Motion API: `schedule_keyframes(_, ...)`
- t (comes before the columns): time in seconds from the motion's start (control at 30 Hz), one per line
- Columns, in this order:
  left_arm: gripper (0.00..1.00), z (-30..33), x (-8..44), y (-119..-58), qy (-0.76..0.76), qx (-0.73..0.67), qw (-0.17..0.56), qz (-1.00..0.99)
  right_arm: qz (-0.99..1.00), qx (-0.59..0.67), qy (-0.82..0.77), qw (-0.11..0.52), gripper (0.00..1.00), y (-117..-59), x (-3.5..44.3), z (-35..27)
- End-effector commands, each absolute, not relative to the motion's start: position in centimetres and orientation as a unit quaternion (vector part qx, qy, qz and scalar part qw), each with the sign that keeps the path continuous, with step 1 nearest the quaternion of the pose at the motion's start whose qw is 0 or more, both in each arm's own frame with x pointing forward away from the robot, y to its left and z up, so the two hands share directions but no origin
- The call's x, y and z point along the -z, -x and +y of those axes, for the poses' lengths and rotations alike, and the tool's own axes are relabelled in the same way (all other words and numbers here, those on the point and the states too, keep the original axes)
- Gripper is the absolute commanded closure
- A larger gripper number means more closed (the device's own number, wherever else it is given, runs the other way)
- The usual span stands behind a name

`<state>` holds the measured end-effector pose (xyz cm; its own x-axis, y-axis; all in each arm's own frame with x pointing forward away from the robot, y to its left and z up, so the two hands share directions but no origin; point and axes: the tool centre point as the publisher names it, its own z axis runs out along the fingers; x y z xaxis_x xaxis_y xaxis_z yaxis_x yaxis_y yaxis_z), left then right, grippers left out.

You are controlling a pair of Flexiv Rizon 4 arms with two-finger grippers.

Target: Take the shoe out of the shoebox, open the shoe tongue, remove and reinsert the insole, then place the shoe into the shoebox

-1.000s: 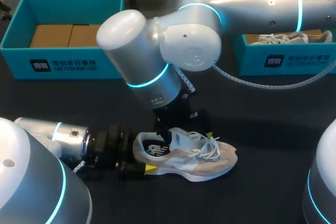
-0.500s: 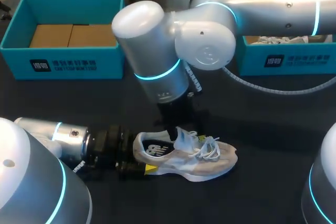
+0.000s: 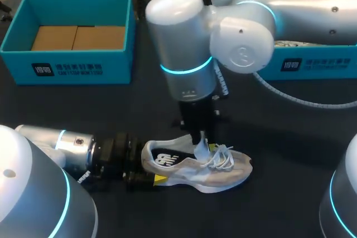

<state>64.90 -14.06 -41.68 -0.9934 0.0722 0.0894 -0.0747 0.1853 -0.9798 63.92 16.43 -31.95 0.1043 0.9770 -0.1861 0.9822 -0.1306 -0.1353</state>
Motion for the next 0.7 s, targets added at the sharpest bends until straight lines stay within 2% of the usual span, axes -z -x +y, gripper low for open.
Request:
schedule_keyframes(0.03,1.0,-14.1,41.7,-64.8,-0.002,-0.638,0.056,-0.768,0.407,0.072,-0.911,0.015,1.0,-63.5,31.8,15.1)
schedule_keyframes(0.7,1.0,-14.1,41.7,-64.8,-0.002,-0.638,0.056,-0.768,0.503,-0.028,-0.848,-0.163,1.0,-64.7,33.1,9.4)
